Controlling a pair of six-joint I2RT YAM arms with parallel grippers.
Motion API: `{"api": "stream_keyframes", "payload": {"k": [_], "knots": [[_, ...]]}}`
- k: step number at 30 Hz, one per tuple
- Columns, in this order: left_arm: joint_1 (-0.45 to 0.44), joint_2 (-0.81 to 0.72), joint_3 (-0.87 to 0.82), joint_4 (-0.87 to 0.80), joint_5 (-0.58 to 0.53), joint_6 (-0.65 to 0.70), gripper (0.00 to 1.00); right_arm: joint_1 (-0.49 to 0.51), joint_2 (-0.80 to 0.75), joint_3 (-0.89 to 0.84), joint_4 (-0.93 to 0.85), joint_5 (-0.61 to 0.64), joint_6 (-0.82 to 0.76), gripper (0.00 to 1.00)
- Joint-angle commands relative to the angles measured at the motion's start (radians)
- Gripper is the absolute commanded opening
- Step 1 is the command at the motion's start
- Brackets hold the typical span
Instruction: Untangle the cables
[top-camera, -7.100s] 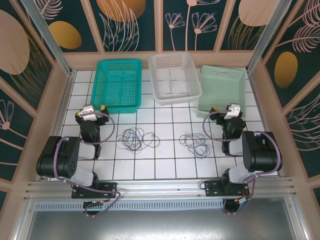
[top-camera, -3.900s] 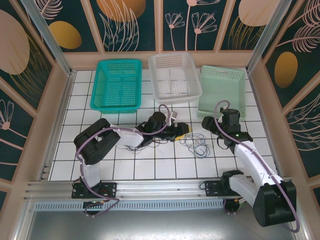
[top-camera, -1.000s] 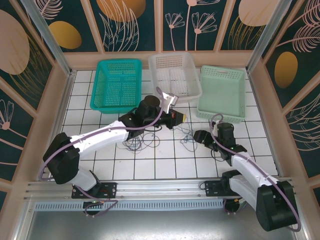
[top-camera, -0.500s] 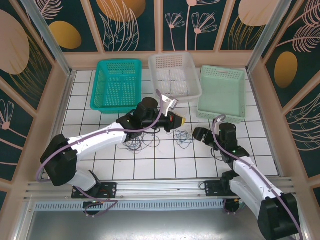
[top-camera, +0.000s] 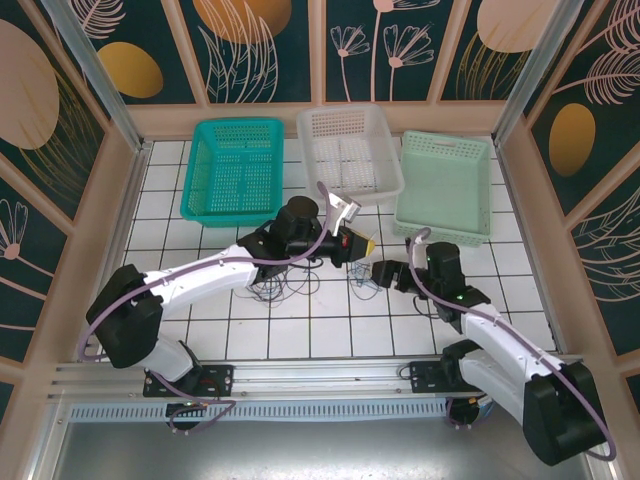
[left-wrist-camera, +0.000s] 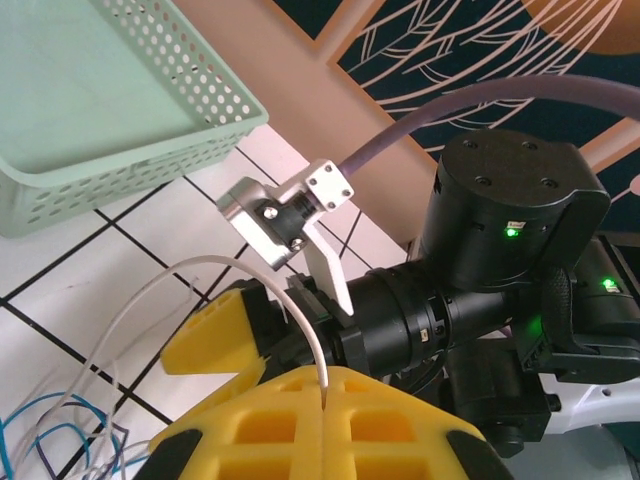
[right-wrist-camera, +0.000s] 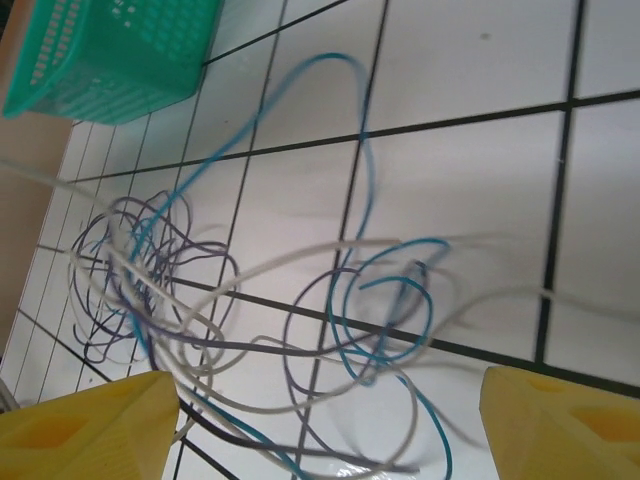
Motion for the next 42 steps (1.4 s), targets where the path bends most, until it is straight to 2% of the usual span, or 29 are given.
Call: {"api": "stream_keyframes", "payload": {"k": [1, 8, 10, 16, 19, 20, 24, 32, 42], "knots": [[-0.008, 0.01, 0.015, 0.07, 0.041, 0.007, 0.0, 0.035, 0.061, 0.043, 0.09, 0.001, -0.045, 0.79], [-0.007, 0.012, 0.026, 0.102, 0.047, -0.005, 0.0, 0.113, 0.177, 0.077, 0.136, 0.062, -0.062, 0.76], [-0.008, 0.013, 0.025, 0.112, 0.047, -0.013, 0.0, 0.12, 0.188, 0.075, 0.145, 0.071, -0.062, 0.7], [-0.008, -0.006, 0.019, 0.135, 0.021, -0.021, 0.0, 0.122, 0.196, 0.058, 0.126, 0.096, -0.055, 0.33], [-0.006, -0.02, 0.023, 0.135, 0.002, -0.019, 0.0, 0.121, 0.203, 0.067, 0.052, 0.183, -0.036, 0.06], [-0.004, -0.03, 0.025, 0.13, -0.008, -0.016, 0.0, 0.119, 0.205, 0.07, 0.024, 0.211, -0.028, 0.0], [0.009, -0.076, 0.041, 0.08, -0.063, 0.019, 0.0, 0.112, 0.195, 0.069, -0.058, 0.27, 0.009, 0.0], [0.039, -0.171, 0.061, -0.001, -0.12, 0.071, 0.0, 0.095, 0.081, 0.007, -0.117, 0.346, 0.077, 0.0], [0.048, -0.303, 0.106, -0.097, -0.205, 0.144, 0.0, 0.024, 0.03, -0.015, -0.248, 0.413, 0.121, 0.0]]}}
